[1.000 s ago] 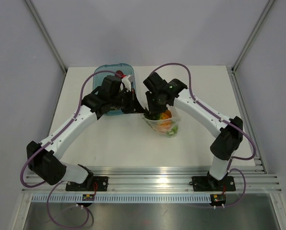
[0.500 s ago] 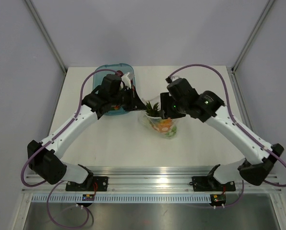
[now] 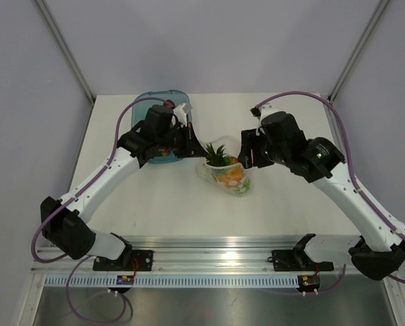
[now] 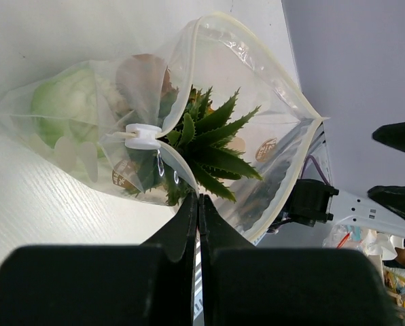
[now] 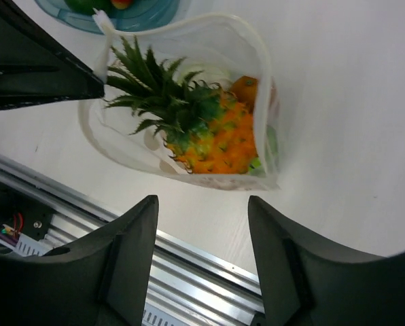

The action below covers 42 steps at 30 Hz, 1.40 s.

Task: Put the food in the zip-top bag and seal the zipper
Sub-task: Adjust the fake fruit in the zipper food storage bag.

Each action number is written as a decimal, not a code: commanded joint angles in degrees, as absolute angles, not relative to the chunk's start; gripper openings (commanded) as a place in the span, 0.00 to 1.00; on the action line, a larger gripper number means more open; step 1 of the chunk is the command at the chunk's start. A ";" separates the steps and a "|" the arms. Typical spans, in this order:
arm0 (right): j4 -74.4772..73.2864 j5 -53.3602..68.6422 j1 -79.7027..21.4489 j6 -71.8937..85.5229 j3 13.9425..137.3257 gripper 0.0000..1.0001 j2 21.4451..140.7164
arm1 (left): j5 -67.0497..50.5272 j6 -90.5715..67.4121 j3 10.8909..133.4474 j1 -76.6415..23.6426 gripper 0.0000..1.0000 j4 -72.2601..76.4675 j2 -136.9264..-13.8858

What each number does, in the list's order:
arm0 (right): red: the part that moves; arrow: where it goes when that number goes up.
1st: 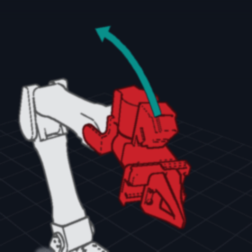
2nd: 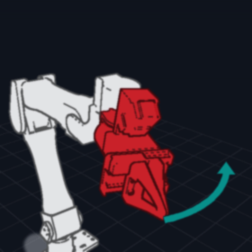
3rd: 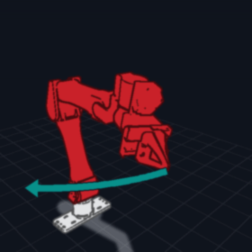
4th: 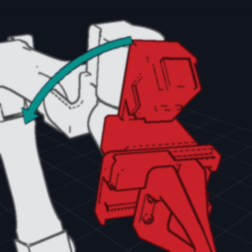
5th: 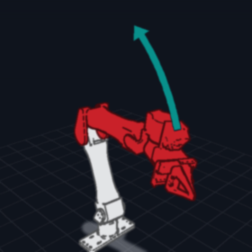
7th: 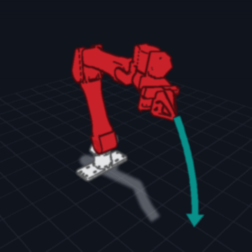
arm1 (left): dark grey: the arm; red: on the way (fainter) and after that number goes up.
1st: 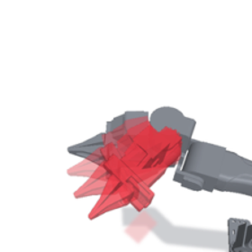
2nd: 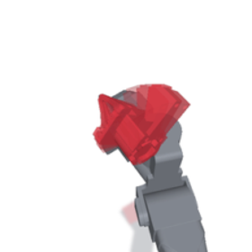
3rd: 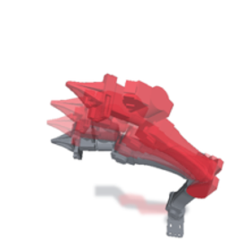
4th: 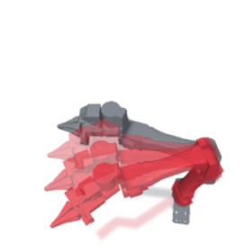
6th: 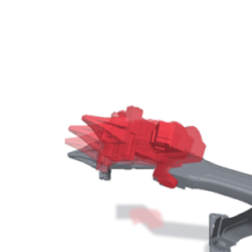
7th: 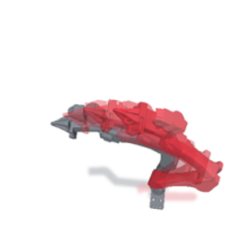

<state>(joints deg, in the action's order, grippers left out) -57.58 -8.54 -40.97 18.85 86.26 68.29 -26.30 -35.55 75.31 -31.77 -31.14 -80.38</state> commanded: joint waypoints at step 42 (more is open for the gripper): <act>-51.23 -2.81 -43.94 6.15 87.70 0.44 94.49 | -27.60 -34.01 78.22 -31.90 0.00 -30.15 -80.68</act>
<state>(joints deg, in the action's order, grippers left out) -47.86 0.34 -42.41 5.41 86.43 95.02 -26.33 -34.30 76.14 -31.62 -33.28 -80.77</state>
